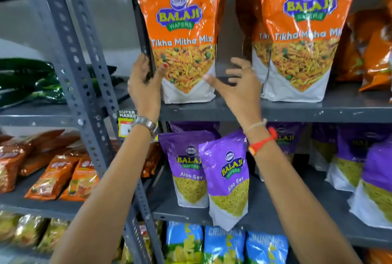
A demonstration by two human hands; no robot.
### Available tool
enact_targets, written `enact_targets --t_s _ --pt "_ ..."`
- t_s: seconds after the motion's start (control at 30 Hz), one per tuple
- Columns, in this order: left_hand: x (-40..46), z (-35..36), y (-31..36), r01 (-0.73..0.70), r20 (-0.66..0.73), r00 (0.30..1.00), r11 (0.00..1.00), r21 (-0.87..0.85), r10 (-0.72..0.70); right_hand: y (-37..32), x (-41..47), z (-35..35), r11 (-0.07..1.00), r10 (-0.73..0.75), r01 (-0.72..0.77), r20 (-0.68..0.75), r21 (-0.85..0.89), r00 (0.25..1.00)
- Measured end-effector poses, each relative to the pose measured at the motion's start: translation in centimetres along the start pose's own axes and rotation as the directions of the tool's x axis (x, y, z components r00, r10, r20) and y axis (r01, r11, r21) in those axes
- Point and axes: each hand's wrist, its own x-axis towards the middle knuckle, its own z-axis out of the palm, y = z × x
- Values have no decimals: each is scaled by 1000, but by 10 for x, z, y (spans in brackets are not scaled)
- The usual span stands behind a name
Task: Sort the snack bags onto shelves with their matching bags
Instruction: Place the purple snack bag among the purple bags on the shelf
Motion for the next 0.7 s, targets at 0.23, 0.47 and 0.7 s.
enact_targets --t_s 0.23,0.47,0.7 --pt "-122 -2 -38 70 17 998 974 -214 -68 84 -96 -30 970 110 -51 -242 238 964" --pt "-232 5 -98 328 -38 941 935 -134 -336 193 -151 -38 916 385 -362 -122 173 915" --pt "-305 3 -154 601 1 797 793 -94 -604 262 -162 -44 650 726 -759 255 50 639"
